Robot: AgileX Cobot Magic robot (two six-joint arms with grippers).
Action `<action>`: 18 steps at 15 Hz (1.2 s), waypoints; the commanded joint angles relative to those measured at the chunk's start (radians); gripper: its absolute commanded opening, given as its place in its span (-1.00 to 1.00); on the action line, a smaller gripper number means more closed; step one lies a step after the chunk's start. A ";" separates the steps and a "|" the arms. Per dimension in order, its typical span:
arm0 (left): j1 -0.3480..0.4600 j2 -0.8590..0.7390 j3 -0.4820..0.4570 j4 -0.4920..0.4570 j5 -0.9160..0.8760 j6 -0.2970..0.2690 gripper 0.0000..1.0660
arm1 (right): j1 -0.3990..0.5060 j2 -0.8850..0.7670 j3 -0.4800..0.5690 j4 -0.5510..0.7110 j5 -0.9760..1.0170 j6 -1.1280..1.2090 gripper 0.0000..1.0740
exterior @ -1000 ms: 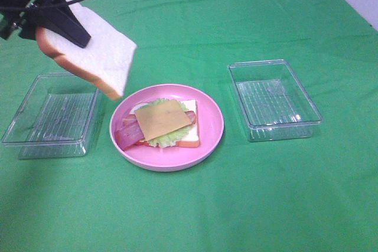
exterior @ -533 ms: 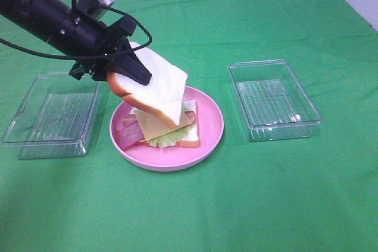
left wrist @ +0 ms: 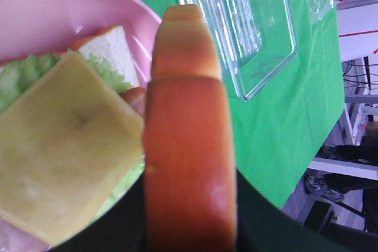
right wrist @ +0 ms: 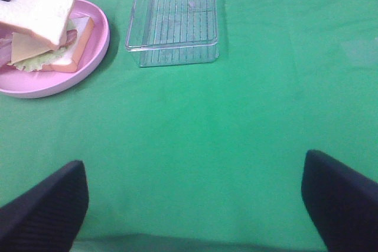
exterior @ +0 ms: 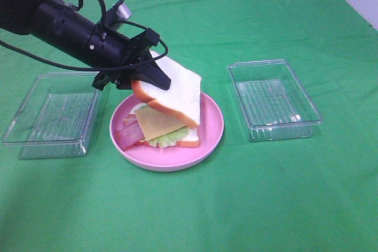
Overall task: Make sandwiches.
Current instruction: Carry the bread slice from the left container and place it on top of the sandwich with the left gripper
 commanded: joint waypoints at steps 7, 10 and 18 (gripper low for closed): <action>-0.007 0.078 0.003 -0.088 0.020 0.030 -1.00 | -0.001 -0.025 0.004 0.006 0.000 -0.008 0.75; -0.007 0.078 0.003 -0.068 0.015 0.025 -1.00 | -0.001 -0.025 0.004 0.006 0.000 -0.008 0.75; -0.007 0.070 0.003 0.026 -0.048 -0.077 0.07 | -0.001 -0.025 0.004 0.006 0.000 -0.008 0.75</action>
